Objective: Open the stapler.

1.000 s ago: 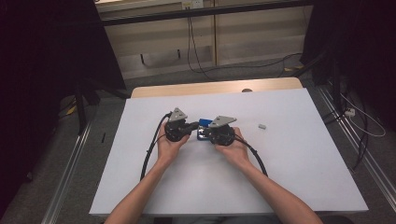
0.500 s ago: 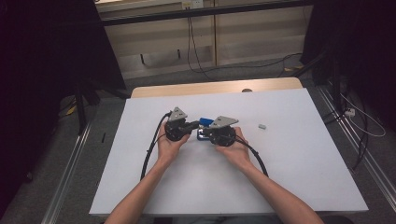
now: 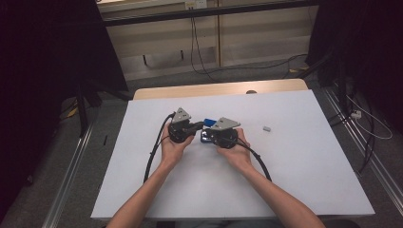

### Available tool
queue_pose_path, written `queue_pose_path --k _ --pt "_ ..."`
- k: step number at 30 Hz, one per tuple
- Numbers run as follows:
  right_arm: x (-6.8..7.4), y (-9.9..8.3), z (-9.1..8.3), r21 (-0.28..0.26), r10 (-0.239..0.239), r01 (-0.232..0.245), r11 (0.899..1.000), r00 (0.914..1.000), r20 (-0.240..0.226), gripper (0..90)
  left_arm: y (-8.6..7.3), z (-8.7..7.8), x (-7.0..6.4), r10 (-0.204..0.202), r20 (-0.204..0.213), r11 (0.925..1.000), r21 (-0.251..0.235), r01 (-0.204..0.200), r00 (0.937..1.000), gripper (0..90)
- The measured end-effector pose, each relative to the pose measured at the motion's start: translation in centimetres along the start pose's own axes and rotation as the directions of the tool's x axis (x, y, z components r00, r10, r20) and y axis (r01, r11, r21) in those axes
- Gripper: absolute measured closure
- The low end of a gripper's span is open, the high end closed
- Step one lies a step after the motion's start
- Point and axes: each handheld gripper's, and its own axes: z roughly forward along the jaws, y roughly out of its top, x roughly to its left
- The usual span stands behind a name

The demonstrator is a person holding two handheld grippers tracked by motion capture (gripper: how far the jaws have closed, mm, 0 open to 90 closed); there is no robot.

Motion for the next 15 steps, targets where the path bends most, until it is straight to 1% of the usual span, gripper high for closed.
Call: queue_pose_path --k 1,3,5,7,10,11,12,13,15 --pt "0.03 -0.02 0.06 0.000 -0.001 0.001 1.000 1.0000 0.003 90.0 0.02 -0.03 0.06 -0.005 0.008 1.0000 -0.007 0.006 1.0000 90.0" --pt "0.01 -0.04 0.09 -0.004 0.002 -0.002 1.000 0.9999 0.015 90.0 0.07 -0.07 0.06 0.005 0.002 1.0000 -0.003 -0.005 1.0000 90.0" --pt "-0.05 -0.02 0.08 -0.012 0.004 -0.004 1.000 0.9996 0.027 90.0 0.07 -0.05 0.14 -0.008 0.011 1.0000 0.002 0.008 0.9999 90.0" --pt "-0.15 0.00 -0.02 -0.014 0.004 -0.003 1.000 0.9994 0.034 90.0 0.14 -0.16 0.13 -0.008 0.007 0.9999 0.008 0.008 0.9999 90.0" --pt "-0.16 -0.01 -0.12 -0.012 -0.007 0.008 1.000 0.9991 0.042 90.0 0.25 -0.36 0.20 -0.011 0.005 0.9999 0.004 0.011 0.9999 90.0" --pt "-0.14 0.02 -0.13 -0.015 -0.002 0.003 1.000 0.9991 0.042 90.0 0.17 -0.29 0.21 -0.021 0.010 0.9997 0.013 0.021 0.9997 90.0" --pt "-0.15 0.04 -0.13 -0.016 -0.001 0.002 1.000 0.9991 0.042 90.0 0.10 -0.20 0.20 -0.018 0.011 0.9996 0.020 0.017 0.9998 90.0" --pt "-0.16 0.04 -0.13 -0.016 0.000 0.000 1.000 0.9991 0.042 90.0 -0.05 0.00 0.18 -0.001 0.007 0.9994 0.034 0.001 1.0000 90.0" --pt "-0.16 0.07 -0.20 -0.013 -0.006 0.007 1.000 0.9989 0.046 90.0 -0.26 0.33 0.24 -0.006 0.013 0.9991 0.041 0.006 0.9999 90.0"
